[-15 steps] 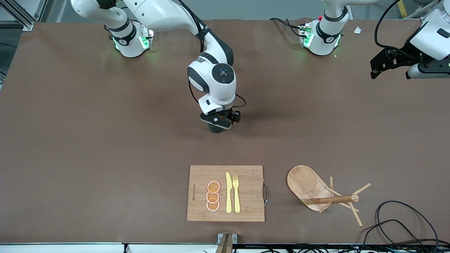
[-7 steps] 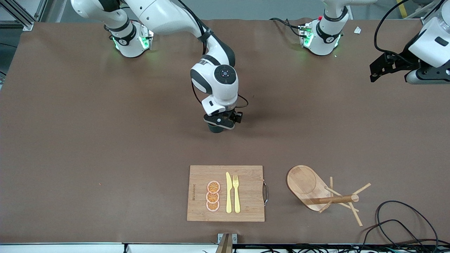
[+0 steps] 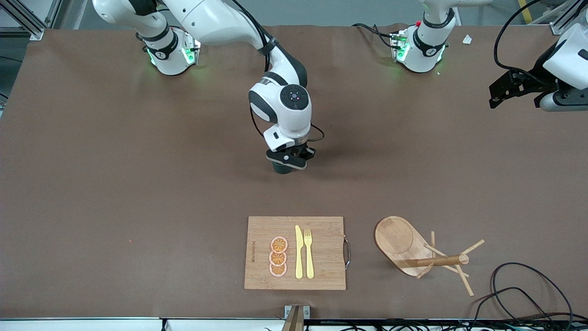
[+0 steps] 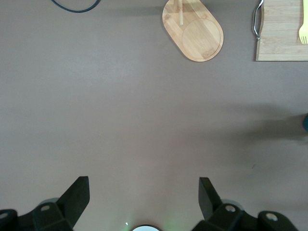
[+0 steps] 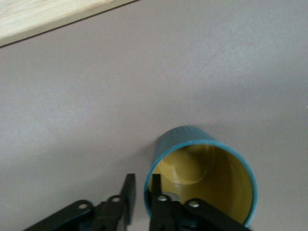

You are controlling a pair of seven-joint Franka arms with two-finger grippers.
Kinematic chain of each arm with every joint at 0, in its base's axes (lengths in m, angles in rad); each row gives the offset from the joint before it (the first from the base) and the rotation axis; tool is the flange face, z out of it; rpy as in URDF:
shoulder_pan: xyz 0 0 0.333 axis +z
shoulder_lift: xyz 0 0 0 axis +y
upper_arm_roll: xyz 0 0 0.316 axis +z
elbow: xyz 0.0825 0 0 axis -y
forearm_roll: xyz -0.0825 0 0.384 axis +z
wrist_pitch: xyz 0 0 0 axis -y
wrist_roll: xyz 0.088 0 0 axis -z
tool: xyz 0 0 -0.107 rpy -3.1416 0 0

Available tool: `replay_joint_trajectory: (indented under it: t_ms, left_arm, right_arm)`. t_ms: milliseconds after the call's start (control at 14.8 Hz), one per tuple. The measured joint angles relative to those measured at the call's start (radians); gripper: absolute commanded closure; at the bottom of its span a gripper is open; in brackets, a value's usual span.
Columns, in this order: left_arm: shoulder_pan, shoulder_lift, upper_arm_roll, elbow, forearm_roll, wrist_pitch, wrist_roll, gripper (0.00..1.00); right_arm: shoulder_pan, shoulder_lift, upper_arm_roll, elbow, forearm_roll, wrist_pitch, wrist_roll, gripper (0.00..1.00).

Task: Transfer cup from left to right arm and place
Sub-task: 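Lower the right gripper and close it on the mug's rim, then carry the mug with the right gripper away from the cutting board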

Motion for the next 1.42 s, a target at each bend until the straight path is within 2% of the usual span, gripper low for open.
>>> replay_joint_trajectory:
  t_ms: [675,878,1013,1215,1418]
  left_arm:
    - [0.005,0.000,0.002,-0.008,0.000,-0.001,-0.001,0.00]
    - [0.009,0.000,0.002,-0.008,-0.002,-0.001,-0.001,0.00]
    - [0.009,0.000,0.002,-0.008,-0.006,0.000,-0.001,0.00]
    - [0.009,0.000,0.002,-0.008,-0.007,0.000,-0.001,0.00]
    - [0.009,0.000,0.002,-0.008,-0.007,0.000,-0.001,0.00]
  right_arm:
    - [0.004,0.000,-0.011,0.006,-0.008,-0.006,-0.017,1.00]
    - [-0.032,-0.020,-0.032,0.025,-0.011,-0.112,-0.143,1.00]
    - [-0.090,-0.073,-0.038,0.014,-0.012,-0.174,-0.251,1.00]
    - [-0.206,-0.194,-0.041,-0.069,-0.012,-0.199,-0.448,1.00]
    - [-0.292,-0.341,-0.041,-0.269,-0.012,-0.118,-0.590,1.00]
